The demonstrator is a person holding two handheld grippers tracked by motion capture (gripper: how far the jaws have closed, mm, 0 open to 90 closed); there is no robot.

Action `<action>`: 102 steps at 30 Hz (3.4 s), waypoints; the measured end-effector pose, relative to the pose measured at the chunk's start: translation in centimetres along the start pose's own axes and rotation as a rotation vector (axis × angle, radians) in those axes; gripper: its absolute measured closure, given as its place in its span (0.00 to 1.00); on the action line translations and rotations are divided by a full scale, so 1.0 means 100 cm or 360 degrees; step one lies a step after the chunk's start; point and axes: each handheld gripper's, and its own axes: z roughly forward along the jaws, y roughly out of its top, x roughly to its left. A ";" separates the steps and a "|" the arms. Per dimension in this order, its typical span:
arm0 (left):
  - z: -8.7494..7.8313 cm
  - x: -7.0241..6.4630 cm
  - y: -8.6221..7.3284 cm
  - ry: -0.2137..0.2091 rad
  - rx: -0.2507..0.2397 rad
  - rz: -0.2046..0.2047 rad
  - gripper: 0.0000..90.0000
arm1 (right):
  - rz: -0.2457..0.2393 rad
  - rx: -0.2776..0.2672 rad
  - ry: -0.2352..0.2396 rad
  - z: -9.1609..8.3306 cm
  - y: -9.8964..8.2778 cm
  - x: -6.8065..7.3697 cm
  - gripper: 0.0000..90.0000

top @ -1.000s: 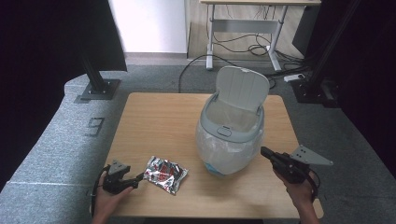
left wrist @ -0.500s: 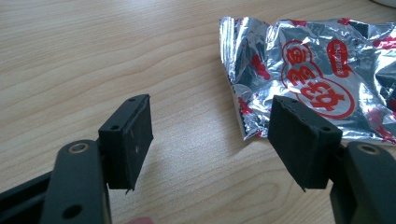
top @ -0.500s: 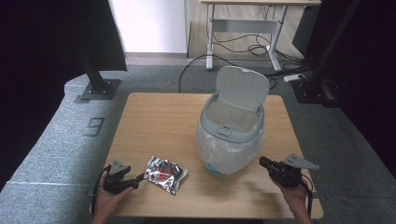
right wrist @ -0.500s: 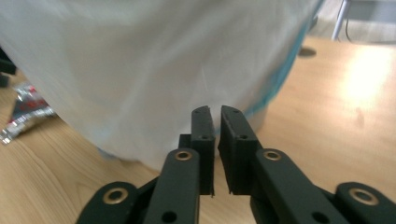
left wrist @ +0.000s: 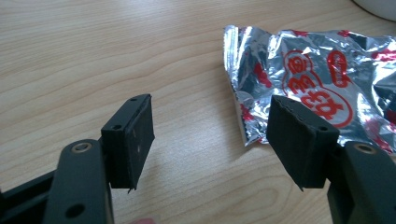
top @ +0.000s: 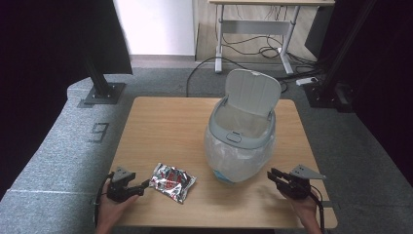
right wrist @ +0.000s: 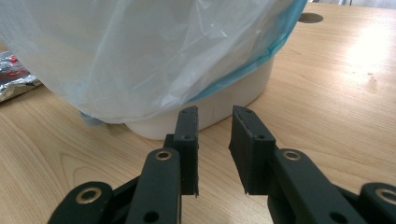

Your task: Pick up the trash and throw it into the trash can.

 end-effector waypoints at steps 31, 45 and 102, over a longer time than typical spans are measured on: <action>0.038 -0.014 0.011 -0.0026 0.0128 0.0077 0.32 | 0.0019 0.0097 -0.0032 0.008 -0.010 -0.005 0.77; 0.045 -0.042 0.010 -0.0021 0.0081 0.0221 0.64 | 0.0031 0.0085 -0.0048 0.006 -0.010 -0.004 0.77; -0.070 -0.040 0.091 -0.0378 -0.0465 0.0174 0.99 | 0.0072 0.0125 -0.0091 0.011 -0.018 -0.010 0.67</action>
